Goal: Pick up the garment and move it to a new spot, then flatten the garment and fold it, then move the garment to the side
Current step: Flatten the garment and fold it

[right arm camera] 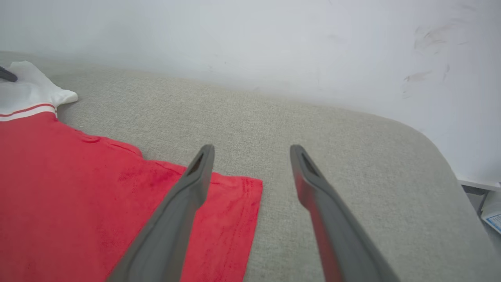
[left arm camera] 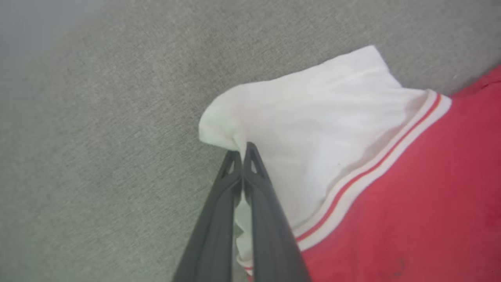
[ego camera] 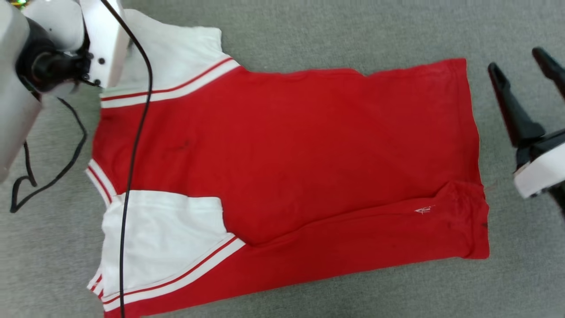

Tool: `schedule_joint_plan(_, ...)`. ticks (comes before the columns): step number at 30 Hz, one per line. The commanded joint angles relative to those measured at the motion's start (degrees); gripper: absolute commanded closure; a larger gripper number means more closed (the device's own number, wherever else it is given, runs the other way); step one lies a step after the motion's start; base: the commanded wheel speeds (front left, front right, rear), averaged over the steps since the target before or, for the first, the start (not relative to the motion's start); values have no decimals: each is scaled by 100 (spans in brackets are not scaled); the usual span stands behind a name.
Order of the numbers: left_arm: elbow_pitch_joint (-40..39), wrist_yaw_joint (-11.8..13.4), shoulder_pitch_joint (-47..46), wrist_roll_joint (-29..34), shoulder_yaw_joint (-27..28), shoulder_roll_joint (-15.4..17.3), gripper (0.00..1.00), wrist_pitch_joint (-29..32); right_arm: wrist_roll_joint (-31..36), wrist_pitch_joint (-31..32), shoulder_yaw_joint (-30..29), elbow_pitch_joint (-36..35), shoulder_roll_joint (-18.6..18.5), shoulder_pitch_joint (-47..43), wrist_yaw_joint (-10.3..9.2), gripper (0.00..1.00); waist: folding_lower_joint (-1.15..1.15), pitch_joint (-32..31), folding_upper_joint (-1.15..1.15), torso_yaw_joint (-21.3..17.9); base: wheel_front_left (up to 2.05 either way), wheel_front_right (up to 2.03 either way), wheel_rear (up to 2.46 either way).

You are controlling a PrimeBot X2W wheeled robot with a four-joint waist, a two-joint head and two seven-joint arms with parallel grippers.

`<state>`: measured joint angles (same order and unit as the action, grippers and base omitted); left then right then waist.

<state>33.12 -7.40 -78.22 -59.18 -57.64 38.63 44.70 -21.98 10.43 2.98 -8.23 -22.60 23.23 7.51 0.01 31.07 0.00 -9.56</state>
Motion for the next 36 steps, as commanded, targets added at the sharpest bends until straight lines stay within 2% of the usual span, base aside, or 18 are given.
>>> schedule_joint_plan(1, -126, -3, 107, -30, -52, -14, 100, -170, -64, 242, 15, 11, -171, 203, -6, 0, -1, -256, 0, 192, 0, 0, 0)
schedule_joint_plan(6, -495, -3, 292, -89, -228, -52, 100, -704, -384, 1406, 250, 263, -757, 682, -5, 0, -1, -535, 0, 444, 0, 0, 0)
schedule_joint_plan(13, -991, -4, 408, -112, -493, -94, 100, -1200, -1220, 3604, 587, 1006, -1416, 1310, -5, 0, -1, -645, 0, 751, 0, 0, 0)
schedule_joint_plan(16, -1165, -4, 331, -132, -584, -132, 100, -1325, -1367, 4291, 654, 1223, -1608, 1564, -5, 0, -1, -565, 0, 885, 0, 0, 0)
schedule_joint_plan(20, -1368, -4, 183, -38, -741, -160, 100, -1475, -1447, 4958, 775, 1508, -1673, 1778, -5, 0, -1, -419, 0, 1049, 0, 0, 0)
schedule_joint_plan(23, -1477, -4, 105, -60, -822, -211, 100, -1597, -1378, 5176, 790, 1665, -1619, 1944, -5, 0, -1, -298, 0, 1170, 0, 0, 0)
schedule_joint_plan(28, -1598, -4, -93, -97, -937, -242, 100, -1770, -1231, 5184, 840, 1968, -1465, 2059, -5, 0, -1, -92, 0, 1341, 0, 0, 0)
schedule_joint_plan(35, -1582, -4, -222, -169, -1089, -260, 100, -2023, -1342, 5136, 1309, 2397, -1325, 1621, 5, 0, -1, 22, 0, 1455, 0, 0, 0)
schedule_joint_plan(36, -1569, -4, -229, -197, -1114, -244, 100, -2048, -1331, 5042, 1333, 2418, -1329, 1595, 4, 59, -1, 19, 0, 1451, 0, 0, 0)
